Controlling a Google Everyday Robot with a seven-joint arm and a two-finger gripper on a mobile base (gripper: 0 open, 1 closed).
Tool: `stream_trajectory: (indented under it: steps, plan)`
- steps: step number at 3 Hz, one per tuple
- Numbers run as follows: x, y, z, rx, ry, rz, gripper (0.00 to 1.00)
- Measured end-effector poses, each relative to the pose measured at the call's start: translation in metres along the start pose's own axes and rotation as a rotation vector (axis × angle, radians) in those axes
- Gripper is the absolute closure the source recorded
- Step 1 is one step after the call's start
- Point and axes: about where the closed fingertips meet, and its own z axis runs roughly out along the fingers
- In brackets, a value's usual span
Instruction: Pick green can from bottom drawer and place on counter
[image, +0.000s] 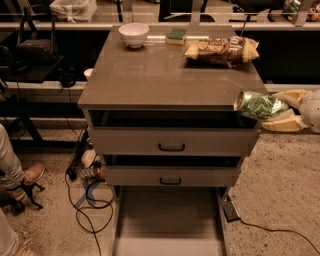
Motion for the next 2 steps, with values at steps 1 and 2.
stream_trajectory:
  steps: [1, 2]
  plan:
    - [-0.013, -0.011, 0.013, -0.022, -0.008, -0.008, 1.0]
    - [-0.037, -0.032, 0.026, -0.035, -0.018, -0.018, 1.0]
